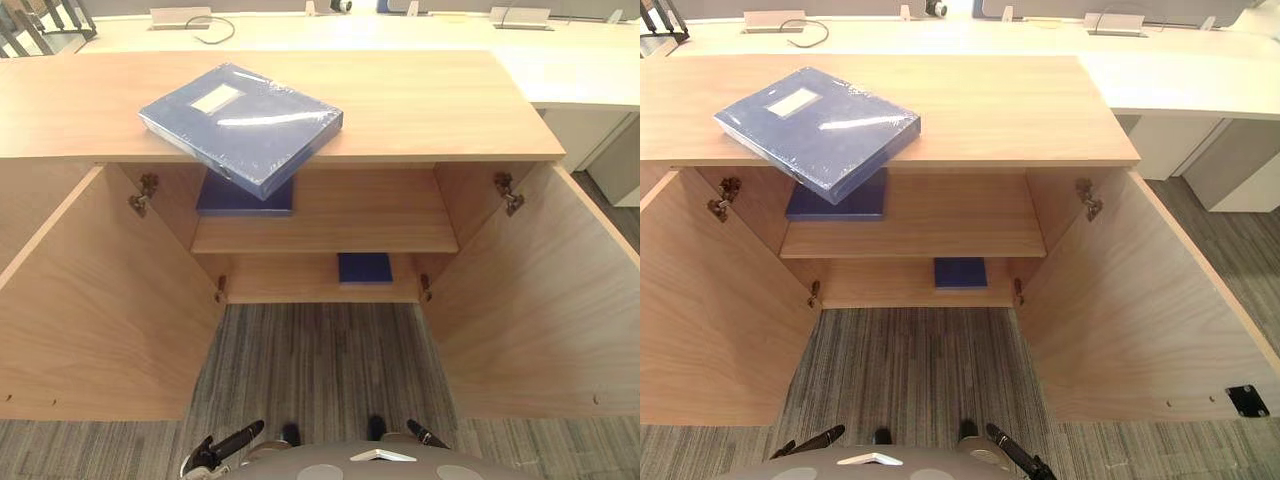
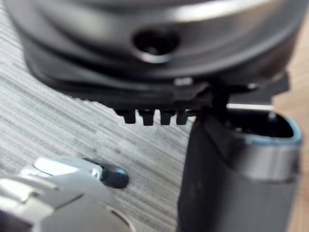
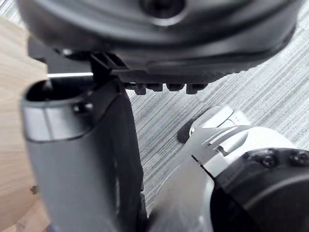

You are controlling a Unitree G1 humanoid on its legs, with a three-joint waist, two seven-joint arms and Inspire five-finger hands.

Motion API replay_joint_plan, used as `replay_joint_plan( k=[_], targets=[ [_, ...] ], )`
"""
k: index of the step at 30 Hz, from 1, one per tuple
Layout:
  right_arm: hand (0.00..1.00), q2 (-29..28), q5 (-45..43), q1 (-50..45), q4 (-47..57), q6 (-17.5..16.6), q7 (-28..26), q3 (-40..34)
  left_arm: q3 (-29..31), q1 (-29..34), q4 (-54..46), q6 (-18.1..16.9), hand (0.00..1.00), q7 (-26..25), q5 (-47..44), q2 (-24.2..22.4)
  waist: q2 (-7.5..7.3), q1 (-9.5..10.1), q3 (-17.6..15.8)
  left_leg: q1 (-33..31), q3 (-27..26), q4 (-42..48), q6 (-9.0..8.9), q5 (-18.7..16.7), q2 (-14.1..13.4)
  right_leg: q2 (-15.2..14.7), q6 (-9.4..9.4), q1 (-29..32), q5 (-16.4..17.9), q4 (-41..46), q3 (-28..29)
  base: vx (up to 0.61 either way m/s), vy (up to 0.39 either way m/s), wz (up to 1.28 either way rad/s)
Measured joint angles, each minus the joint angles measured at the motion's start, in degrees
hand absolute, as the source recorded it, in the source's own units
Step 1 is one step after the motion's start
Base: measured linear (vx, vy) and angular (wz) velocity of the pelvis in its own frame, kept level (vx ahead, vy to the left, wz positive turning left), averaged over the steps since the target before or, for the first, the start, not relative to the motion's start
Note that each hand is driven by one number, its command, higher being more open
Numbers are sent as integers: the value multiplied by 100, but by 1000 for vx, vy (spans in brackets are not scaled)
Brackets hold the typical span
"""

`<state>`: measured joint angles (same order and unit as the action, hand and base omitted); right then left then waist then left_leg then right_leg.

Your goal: Walk over to the cabinet, pick up the folder, carry it to the office cabinet, place the folder inside the office cabinet, then close the office cabinet door

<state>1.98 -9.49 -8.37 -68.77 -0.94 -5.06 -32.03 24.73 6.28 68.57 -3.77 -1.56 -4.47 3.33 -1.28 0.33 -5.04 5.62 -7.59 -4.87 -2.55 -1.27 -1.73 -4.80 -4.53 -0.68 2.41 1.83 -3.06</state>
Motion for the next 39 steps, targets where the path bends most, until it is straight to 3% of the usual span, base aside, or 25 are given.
replay_joint_plan(
  k=[7,14,16,17,19,21,22,24,27,31,39],
  targets=[
    [100,0,16,13,-10,22,50,7,-1087,-430,-187,-122,100,-99,-46,232,-75,75,2,54,168,5,-5,-4,43,-15,12,-216,-16,-173,-171,30,-26,14],
    [100,120,249,17,-24,59,16,74,-1797,-861,-660,-129,100,-131,101,431,-103,-98,11,30,270,3,72,44,118,-78,-4,-214,-25,-176,-225,-61,-4,4],
    [100,142,252,37,-25,63,47,58,-1979,-1121,-1217,142,100,-163,106,679,-47,-84,16,-93,328,5,92,67,125,-87,-3,-107,-27,-146,-259,-56,-14,13],
    [100,139,260,39,9,59,33,90,-2161,-994,-1732,160,100,-157,47,830,-49,-81,17,-120,341,4,95,98,135,-91,-2,-79,-27,-127,-268,-55,-1,6],
    [100,35,237,-63,204,47,92,358,-2535,196,-4662,17,100,-194,-375,1168,-17,-53,23,-217,363,68,74,65,122,-95,-6,-15,-3,-42,-263,9,-9,7],
    [100,-7,236,-253,323,-97,109,348,-2496,1507,-7375,-280,100,-35,-629,875,27,51,51,-262,443,73,95,23,146,-114,-8,-14,2,-80,-289,78,5,18],
    [100,-5,233,-293,325,-135,108,330,-2547,1861,-7994,-397,100,141,-665,661,65,132,74,-252,442,73,104,11,152,-118,-7,-17,0,-88,-282,88,24,13],
    [100,46,227,-335,319,-171,102,372,-2968,2187,-8376,-485,100,416,-659,380,189,342,138,-167,448,78,127,-5,150,-124,2,-143,-6,-88,-287,72,22,15],
    [100,172,237,-323,383,-177,21,890,-3187,2251,-8076,-174,100,488,-431,310,202,365,167,30,415,107,90,-63,85,-110,7,-360,-3,-100,-290,8,3,2],
    [100,150,205,-337,455,-156,-16,1156,-3073,2250,-8242,-105,100,179,448,95,45,365,241,-119,391,248,68,-217,69,-104,34,-345,22,-193,-281,-79,-35,-5],
    [100,190,112,-484,601,-158,20,1538,-2926,2140,-9063,-188,100,-659,2115,-189,-17,406,363,-189,318,397,28,-259,26,-88,27,-359,15,-217,-288,-17,-9,0]
  ],
)
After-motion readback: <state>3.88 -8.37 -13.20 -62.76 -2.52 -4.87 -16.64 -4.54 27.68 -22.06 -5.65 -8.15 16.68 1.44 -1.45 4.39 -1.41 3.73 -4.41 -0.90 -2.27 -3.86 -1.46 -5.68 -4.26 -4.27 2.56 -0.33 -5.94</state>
